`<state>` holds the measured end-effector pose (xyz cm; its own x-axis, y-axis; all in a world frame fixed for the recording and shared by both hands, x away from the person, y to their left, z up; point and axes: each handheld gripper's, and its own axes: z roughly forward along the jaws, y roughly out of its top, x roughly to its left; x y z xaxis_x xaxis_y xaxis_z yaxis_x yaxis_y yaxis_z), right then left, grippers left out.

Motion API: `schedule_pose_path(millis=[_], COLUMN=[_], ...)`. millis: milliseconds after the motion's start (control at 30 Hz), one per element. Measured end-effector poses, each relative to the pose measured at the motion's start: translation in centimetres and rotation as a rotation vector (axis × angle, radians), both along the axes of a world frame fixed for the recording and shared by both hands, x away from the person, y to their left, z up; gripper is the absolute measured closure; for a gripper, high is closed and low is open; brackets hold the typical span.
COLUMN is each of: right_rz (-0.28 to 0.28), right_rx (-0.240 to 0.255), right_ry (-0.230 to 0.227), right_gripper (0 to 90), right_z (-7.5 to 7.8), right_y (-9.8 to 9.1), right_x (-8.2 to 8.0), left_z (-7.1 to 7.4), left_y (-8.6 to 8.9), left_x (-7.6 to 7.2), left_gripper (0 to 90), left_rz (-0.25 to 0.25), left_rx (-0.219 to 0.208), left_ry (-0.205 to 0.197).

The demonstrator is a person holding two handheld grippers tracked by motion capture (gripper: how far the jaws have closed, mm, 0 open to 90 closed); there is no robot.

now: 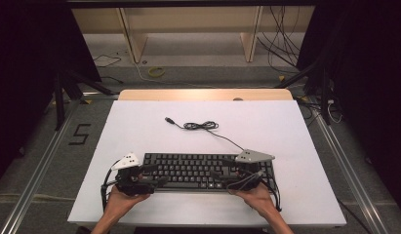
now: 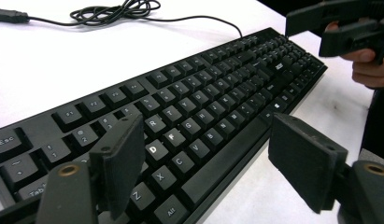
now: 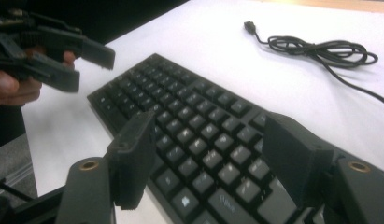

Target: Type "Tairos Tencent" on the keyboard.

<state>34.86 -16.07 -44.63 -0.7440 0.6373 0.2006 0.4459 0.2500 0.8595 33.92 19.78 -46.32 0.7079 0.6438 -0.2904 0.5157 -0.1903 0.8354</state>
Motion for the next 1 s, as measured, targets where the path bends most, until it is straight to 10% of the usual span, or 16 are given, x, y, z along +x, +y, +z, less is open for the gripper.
schedule_pose_path(millis=[633, 1000], right_rz=[0.023, 0.049], right_rx=[-0.066, -0.099], right_ry=[0.052, 0.088], right_gripper=[63.6, 81.3], right_z=[0.5, -0.2], right_y=[4.2, 6.7], right_x=[2.6, 3.6], left_z=[-0.3, -0.4], left_y=[1.1, 1.8], left_x=[0.4, 0.6], left_gripper=[40.0, 71.5], left_rz=[0.075, 0.132], left_rx=[0.039, 0.139], left_ry=[0.036, 0.071])
